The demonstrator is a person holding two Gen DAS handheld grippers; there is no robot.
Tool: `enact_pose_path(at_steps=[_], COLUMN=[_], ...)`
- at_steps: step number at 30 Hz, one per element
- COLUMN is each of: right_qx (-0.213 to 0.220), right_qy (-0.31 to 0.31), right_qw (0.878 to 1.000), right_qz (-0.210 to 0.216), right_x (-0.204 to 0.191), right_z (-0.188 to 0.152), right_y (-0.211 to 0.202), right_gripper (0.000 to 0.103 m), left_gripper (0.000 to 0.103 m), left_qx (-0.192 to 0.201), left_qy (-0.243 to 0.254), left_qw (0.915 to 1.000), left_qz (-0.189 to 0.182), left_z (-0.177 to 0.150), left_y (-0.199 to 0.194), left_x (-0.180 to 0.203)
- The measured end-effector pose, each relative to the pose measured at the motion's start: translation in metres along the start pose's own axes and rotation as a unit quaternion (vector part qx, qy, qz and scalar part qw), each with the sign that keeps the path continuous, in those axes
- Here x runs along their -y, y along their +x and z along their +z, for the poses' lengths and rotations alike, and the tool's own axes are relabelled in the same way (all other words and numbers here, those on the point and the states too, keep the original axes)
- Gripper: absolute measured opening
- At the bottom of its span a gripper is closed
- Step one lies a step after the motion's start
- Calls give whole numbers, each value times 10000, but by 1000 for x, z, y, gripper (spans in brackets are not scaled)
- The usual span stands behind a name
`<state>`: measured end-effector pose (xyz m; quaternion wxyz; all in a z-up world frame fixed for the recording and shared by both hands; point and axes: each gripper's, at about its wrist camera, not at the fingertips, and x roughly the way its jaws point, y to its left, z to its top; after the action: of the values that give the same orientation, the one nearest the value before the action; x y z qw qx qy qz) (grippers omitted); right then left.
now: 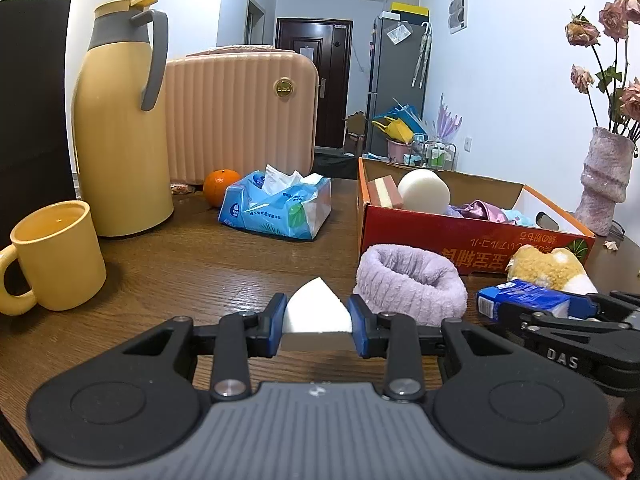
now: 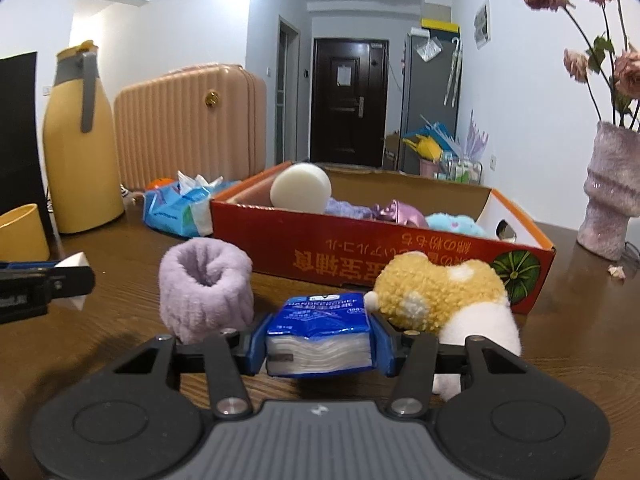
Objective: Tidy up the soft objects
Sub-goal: 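Hold the wedge in the left gripper while the right gripper grasps the blue tissue pack, then carry the foam wedge and tissue pack in both grippers over the box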
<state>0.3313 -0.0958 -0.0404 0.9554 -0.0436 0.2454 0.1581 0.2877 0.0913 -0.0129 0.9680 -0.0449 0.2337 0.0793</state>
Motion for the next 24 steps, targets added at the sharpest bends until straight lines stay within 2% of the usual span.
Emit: enact_pose_path(at_steps=[13, 24], right_qx=[649, 1094], right_qy=[-36, 5], right_qw=[9979, 9937], right_qz=[-86, -232], right_x=[7, 18], right_z=[-2, 1], right_y=[-35, -51], right_gripper=[50, 50], left_gripper=[34, 34], left_qx=[105, 308], left_qy=[61, 244], left_qw=[9999, 9991], left_qz=[116, 142], left_z=[-2, -3], left_y=[-4, -12], left_x=[4, 22])
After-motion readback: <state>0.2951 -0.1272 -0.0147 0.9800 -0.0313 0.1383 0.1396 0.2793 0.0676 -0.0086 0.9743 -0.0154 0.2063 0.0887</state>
